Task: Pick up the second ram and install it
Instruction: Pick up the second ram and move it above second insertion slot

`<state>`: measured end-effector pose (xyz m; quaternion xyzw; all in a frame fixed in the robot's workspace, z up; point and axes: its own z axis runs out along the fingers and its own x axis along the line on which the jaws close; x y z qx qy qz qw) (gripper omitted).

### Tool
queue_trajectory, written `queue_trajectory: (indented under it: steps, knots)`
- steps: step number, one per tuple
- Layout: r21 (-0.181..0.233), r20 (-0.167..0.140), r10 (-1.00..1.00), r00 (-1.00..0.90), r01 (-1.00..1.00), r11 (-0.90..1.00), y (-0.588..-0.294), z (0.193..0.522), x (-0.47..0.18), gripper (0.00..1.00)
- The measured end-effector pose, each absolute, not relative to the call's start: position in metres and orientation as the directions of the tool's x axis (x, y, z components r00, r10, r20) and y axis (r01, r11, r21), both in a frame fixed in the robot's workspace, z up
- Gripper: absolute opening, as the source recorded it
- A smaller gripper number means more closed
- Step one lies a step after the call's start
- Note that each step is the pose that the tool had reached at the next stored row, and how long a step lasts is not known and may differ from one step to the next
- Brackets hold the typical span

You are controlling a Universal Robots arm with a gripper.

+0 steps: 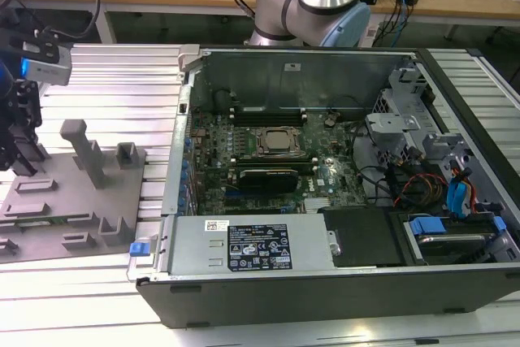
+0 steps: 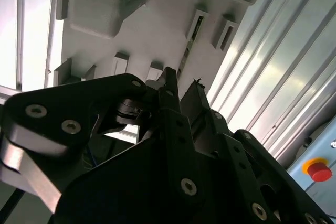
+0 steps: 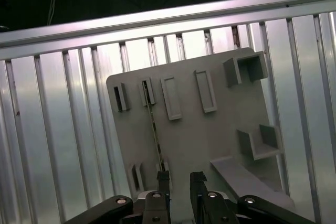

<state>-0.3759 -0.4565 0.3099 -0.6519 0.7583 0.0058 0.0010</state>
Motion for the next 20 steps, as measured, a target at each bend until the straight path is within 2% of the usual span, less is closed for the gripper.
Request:
queue_trajectory:
  steps: [20]
  knots:
    - [0.007, -0.009, -0.989, -0.150, -0.989, 0.150, -0.456, 0.284, -0.376, 0.30]
